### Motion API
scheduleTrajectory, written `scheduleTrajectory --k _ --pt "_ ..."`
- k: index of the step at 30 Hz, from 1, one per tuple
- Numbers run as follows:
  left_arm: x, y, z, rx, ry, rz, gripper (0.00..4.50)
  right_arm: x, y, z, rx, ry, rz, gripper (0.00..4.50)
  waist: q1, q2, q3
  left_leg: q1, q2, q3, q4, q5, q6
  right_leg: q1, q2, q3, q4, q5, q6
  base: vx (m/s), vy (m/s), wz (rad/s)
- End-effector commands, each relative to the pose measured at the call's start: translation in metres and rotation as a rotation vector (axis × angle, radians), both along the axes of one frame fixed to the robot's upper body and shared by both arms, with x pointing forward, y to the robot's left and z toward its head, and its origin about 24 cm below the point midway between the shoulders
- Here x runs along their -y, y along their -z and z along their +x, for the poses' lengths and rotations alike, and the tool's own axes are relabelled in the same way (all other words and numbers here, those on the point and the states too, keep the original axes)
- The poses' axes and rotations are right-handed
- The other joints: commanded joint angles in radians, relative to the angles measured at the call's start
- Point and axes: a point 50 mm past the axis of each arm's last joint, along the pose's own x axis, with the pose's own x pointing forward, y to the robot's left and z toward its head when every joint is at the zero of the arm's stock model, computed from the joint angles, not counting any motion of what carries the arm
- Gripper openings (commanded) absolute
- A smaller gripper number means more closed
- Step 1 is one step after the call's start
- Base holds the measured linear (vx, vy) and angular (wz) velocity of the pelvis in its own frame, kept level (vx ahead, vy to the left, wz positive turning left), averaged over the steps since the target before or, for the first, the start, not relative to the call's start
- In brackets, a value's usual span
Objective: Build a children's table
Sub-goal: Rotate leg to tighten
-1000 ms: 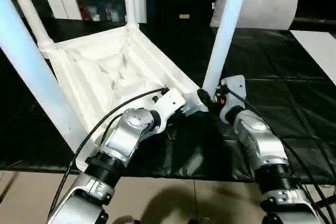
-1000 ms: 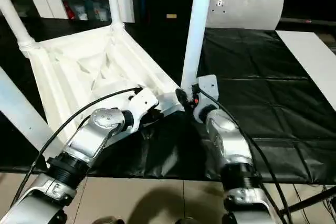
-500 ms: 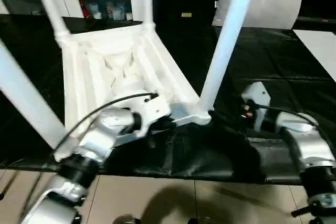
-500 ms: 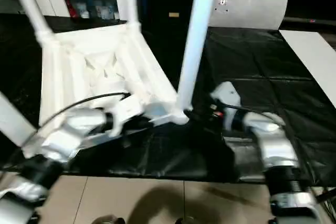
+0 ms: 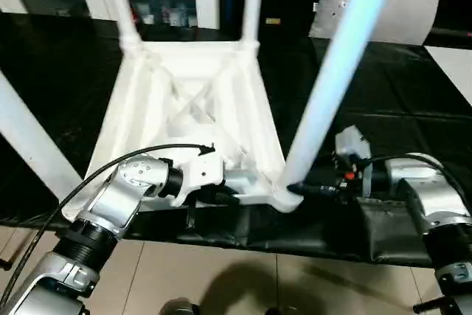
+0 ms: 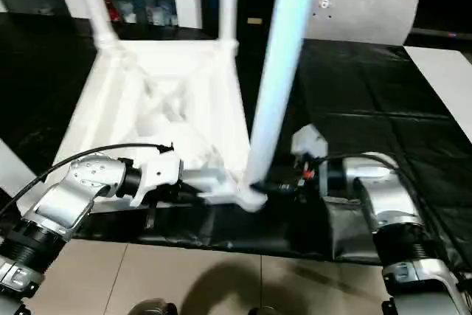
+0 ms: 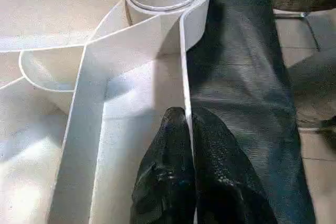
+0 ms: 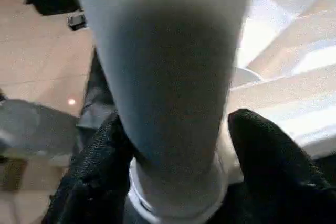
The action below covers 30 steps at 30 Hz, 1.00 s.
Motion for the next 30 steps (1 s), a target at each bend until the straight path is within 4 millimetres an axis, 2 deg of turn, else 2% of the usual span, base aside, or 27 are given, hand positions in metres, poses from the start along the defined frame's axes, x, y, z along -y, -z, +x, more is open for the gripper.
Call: scheduleTrajectory --k 1,4,6,10,16,17,18,19,21,24,25,26,27,28,29,30 --pt "0.011 -0.001 -0.007 0.001 0.094 0.003 0.0 0.0 -0.004 0.004 0.001 -0.009 0.002 2.55 -0.003 -0.006 -0.067 0.009 0.059 -0.008 -0.067 -0.146 0.089 0.055 -0.072 0.047 -0.063 -0.153 -0.264 0.0 0.0 0.0" --pt "0.01 0.0 -0.007 -0.003 0.099 0.005 0.0 -0.004 -0.003 0.005 -0.001 -0.015 0.013 2.43 -0.005 -0.005 -0.069 0.008 0.058 -0.008 -0.067 -0.15 0.081 0.058 -0.072 0.046 -0.063 -0.158 -0.262 0.0 0.0 0.0" --pt "0.01 0.0 -0.008 -0.004 0.098 0.006 0.0 -0.005 -0.003 0.004 -0.012 -0.022 0.027 2.18 -0.004 -0.007 -0.07 0.007 0.058 -0.009 -0.067 -0.14 0.083 0.059 -0.071 0.046 -0.062 -0.144 -0.262 0.0 0.0 0.0" --pt "0.01 0.0 -0.007 -0.011 0.092 -0.005 0.0 -0.006 -0.003 0.003 -0.033 -0.039 0.041 1.97 -0.004 -0.008 -0.069 0.007 0.056 -0.008 -0.065 -0.13 0.088 0.058 -0.071 0.046 -0.061 -0.139 -0.261 0.0 0.0 0.0" --pt "0.014 0.001 -0.005 -0.024 -0.001 -0.054 0.0 -0.017 0.001 -0.006 -0.073 -0.052 0.113 1.93 -0.003 -0.009 -0.069 0.006 0.058 -0.008 -0.065 -0.121 0.093 0.059 -0.071 0.046 -0.059 -0.13 -0.263 0.0 0.0 0.0" --pt "0.015 0.001 -0.005 -0.026 -0.013 -0.065 0.0 -0.018 0.001 -0.008 -0.077 -0.051 0.122 1.93 -0.002 -0.009 -0.069 0.008 0.059 -0.007 -0.065 -0.119 0.094 0.058 -0.071 0.046 -0.059 -0.129 -0.261 0.0 0.0 0.0" --pt "0.018 0.0 -0.005 -0.028 -0.037 -0.084 0.0 -0.022 0.004 -0.009 -0.079 -0.027 0.128 1.93 -0.002 -0.003 -0.065 0.008 0.059 -0.008 -0.066 -0.128 0.092 0.054 -0.071 0.046 -0.063 -0.149 -0.259 0.0 0.0 0.0" --pt "0.021 0.0 -0.004 -0.025 -0.056 -0.094 0.0 -0.026 0.006 -0.009 -0.074 0.003 0.125 1.93 -0.002 -0.005 -0.064 0.008 0.058 -0.008 -0.068 -0.133 0.09 0.055 -0.069 0.046 -0.065 -0.158 -0.255 0.0 0.0 0.0" --pt "0.027 0.001 -0.005 -0.028 -0.096 -0.106 0.0 -0.035 0.013 -0.009 -0.088 0.073 0.112 1.93 -0.007 -0.007 -0.061 0.009 0.058 -0.01 -0.073 -0.166 0.072 0.055 -0.071 0.046 -0.071 -0.209 -0.243 0.0 0.0 0.0" --pt "0.037 0.002 -0.004 -0.026 -0.158 -0.125 0.0 -0.046 0.02 -0.006 -0.092 0.191 0.095 1.93 -0.023 -0.007 -0.047 0.013 0.054 -0.018 -0.085 -0.268 0.022 0.049 -0.074 0.045 -0.095 -0.439 -0.172 0.0 0.0 0.0" --pt "0.042 0.002 -0.001 -0.021 -0.189 -0.135 0.0 -0.053 0.021 -0.003 -0.089 0.244 0.111 1.92 -0.028 -0.004 -0.044 0.013 0.052 -0.019 -0.086 -0.285 0.015 0.047 -0.075 0.044 -0.1 -0.478 -0.158 0.0 0.0 0.0" --pt "0.046 0.002 0.001 -0.017 -0.22 -0.143 0.0 -0.056 0.023 -0.001 -0.086 0.279 0.113 1.92 -0.037 -0.007 -0.041 0.012 0.049 -0.022 -0.087 -0.309 0.004 0.048 -0.078 0.044 -0.107 -0.541 -0.129 0.0 0.0 0.0" --pt "0.046 0.002 0.001 -0.017 -0.22 -0.143 0.0 -0.056 0.023 -0.001 -0.086 0.279 0.113 1.91 -0.04 -0.008 -0.04 0.013 0.049 -0.025 -0.088 -0.319 0.001 0.047 -0.078 0.042 -0.112 -0.575 -0.114 0.0 0.0 0.0" --pt "0.054 0.001 0.007 -0.003 -0.291 -0.157 0.0 -0.064 0.026 0.007 -0.077 0.394 0.094 1.91 -0.043 -0.007 -0.044 0.017 0.045 -0.027 -0.085 -0.329 0.002 0.046 -0.08 0.041 -0.118 -0.616 -0.09 0.0 0.0 0.0" --pt "0.056 0.001 0.009 0.0 -0.306 -0.16 0.0 -0.065 0.027 0.008 -0.077 0.415 0.09 1.91 -0.047 -0.008 -0.044 0.018 0.046 -0.025 -0.085 -0.325 0.0 0.042 -0.079 0.044 -0.119 -0.613 -0.086 0.0 0.0 0.0" --pt "0.063 0.001 0.014 0.008 -0.359 -0.167 0.0 -0.068 0.029 0.014 -0.075 0.498 0.076 1.91 -0.057 -0.008 -0.043 0.023 0.041 -0.026 -0.084 -0.336 -0.003 0.037 -0.075 0.039 -0.123 -0.632 -0.078 0.0 0.0 0.0"
